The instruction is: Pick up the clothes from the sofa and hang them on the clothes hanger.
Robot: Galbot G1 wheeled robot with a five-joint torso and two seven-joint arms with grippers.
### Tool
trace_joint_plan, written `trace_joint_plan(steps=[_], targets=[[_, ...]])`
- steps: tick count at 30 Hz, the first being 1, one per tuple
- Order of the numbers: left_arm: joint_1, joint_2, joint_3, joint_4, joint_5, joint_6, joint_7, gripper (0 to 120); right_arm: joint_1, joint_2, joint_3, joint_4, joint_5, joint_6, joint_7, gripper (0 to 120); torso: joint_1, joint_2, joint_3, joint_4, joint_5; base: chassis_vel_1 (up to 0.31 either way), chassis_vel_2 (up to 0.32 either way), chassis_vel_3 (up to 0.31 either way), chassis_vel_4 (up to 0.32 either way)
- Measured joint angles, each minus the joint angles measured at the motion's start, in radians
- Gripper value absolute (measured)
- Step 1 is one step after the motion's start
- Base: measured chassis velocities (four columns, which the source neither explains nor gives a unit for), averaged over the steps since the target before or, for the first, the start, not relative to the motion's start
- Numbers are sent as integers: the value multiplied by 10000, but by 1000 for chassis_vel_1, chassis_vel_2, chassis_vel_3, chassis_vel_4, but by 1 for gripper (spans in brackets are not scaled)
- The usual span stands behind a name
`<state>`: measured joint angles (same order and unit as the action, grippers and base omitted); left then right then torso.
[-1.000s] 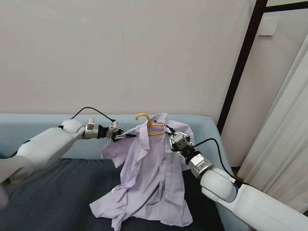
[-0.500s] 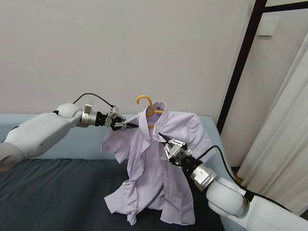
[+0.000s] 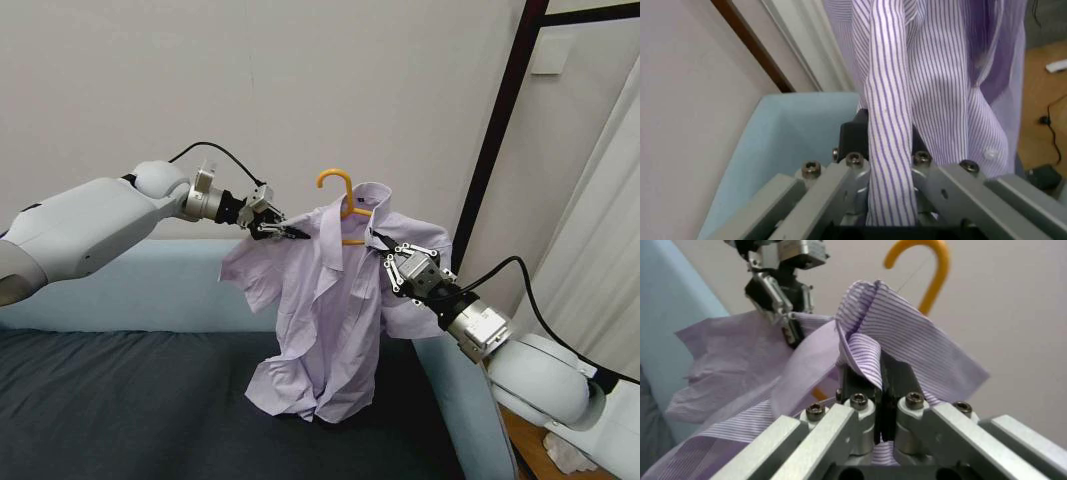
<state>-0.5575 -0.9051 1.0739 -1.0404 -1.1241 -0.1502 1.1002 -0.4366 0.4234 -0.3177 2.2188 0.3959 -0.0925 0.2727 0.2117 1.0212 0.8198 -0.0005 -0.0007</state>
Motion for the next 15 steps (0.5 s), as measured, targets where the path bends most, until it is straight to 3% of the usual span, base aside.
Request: trace_joint_plan(steps=[3,8,15], targets=[[0,16,75,-469,-519,172,-333,2,-185,-385,-155,117,-236,3,-90,0,0,0,0,-17,11,0,0,0,0],[-188,163,209,-629,-713,203,-289,2,-237,-492,-242,201,-345,-118,-51,0,0,0,0,-5,9,0,0,0,0],[-308,499,255,-1013,-859,195,-291,2,-511,-856,-115,706,290,-457,269,20,0,0,0,-3,5,0,0,0,0]])
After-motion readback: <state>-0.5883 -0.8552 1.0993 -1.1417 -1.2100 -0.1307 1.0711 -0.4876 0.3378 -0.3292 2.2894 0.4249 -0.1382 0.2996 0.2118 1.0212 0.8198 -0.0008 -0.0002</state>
